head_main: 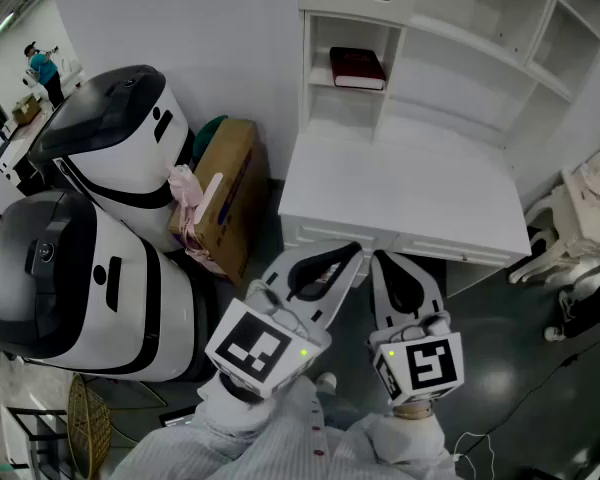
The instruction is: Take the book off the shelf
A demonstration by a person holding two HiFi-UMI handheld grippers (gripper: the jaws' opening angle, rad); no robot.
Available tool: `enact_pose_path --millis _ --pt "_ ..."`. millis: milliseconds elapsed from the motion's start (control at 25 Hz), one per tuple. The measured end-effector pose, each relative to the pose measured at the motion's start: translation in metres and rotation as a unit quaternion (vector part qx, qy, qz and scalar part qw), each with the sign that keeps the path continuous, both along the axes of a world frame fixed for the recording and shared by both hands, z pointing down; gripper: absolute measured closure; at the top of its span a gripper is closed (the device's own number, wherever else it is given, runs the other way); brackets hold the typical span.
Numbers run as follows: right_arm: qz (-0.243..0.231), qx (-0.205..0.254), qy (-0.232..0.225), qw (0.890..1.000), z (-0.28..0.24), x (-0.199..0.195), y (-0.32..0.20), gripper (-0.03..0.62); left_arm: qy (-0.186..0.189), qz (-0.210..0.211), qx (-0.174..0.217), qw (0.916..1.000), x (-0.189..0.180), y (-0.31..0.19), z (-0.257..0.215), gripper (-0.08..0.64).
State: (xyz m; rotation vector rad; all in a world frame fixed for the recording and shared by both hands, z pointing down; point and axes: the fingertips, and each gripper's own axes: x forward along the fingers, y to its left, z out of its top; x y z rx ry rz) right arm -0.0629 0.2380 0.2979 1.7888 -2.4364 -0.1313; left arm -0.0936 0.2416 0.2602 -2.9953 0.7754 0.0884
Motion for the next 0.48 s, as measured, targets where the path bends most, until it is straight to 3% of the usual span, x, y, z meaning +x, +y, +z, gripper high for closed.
enact_pose_path --millis 480 --pt "-0.006 0.016 -0.008 1.0 -0.007 0.017 0.008 0.578 -0.017 -0.004 0.016 0.9997 0.018 0.001 -0.003 0.549"
